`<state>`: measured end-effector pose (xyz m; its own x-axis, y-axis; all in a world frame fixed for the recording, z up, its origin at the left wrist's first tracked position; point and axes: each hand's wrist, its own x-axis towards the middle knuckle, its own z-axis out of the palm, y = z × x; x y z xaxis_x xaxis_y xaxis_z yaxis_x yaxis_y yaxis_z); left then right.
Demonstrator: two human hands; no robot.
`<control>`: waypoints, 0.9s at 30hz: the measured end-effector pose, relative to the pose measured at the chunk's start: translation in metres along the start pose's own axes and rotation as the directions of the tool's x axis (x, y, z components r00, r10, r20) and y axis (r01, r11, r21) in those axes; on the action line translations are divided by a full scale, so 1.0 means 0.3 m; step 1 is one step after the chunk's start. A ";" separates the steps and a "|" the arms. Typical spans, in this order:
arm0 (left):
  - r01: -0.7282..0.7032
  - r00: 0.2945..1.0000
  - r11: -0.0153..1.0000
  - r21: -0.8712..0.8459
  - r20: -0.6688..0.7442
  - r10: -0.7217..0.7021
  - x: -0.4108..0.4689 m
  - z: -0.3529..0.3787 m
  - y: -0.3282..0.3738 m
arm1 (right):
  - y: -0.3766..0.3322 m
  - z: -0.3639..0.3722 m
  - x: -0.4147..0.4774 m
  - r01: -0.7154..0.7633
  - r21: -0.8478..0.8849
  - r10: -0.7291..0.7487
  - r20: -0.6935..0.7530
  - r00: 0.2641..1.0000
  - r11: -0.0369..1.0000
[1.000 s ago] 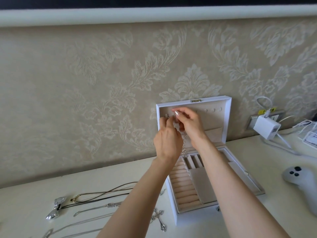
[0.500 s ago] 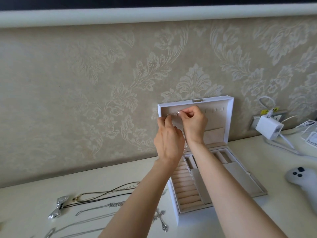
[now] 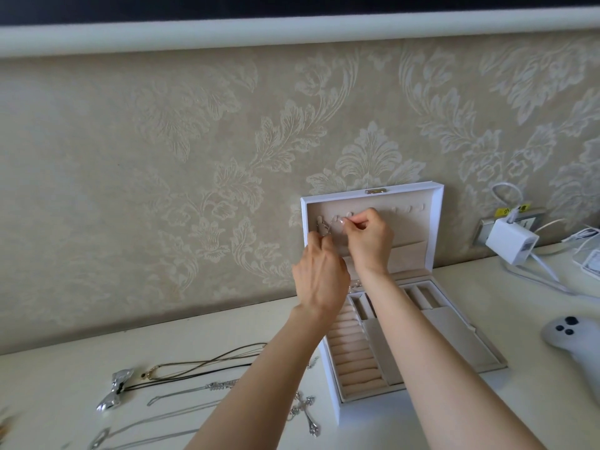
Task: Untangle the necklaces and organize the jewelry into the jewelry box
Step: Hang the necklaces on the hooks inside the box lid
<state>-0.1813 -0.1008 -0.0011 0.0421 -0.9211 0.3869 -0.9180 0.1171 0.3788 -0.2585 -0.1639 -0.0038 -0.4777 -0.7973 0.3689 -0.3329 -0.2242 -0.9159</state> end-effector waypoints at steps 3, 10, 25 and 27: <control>-0.035 0.999 0.999 -0.012 -0.029 0.035 0.004 0.006 -0.008 | 0.023 -0.003 -0.001 -0.079 0.026 0.077 0.091 0.993 0.997; -0.179 0.974 0.970 -0.166 -0.171 0.151 -0.005 0.026 -0.026 | 0.013 -0.050 -0.029 -0.331 0.231 0.266 0.270 0.925 0.915; -0.201 0.966 0.956 -0.212 -0.204 0.158 -0.029 0.082 -0.048 | 0.042 -0.157 -0.052 -0.340 0.050 0.248 0.588 0.770 0.939; -0.287 0.940 0.946 -0.152 -0.233 0.248 -0.025 0.116 -0.053 | 0.052 -0.169 -0.041 -0.303 -0.065 0.278 0.608 0.744 0.951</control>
<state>-0.1809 -0.1086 -0.0392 -0.0963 -0.7508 0.6535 -0.8206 0.4314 0.3747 -0.2989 -0.1293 -0.0146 0.0459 -0.9960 -0.0769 -0.2244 0.0647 -0.9723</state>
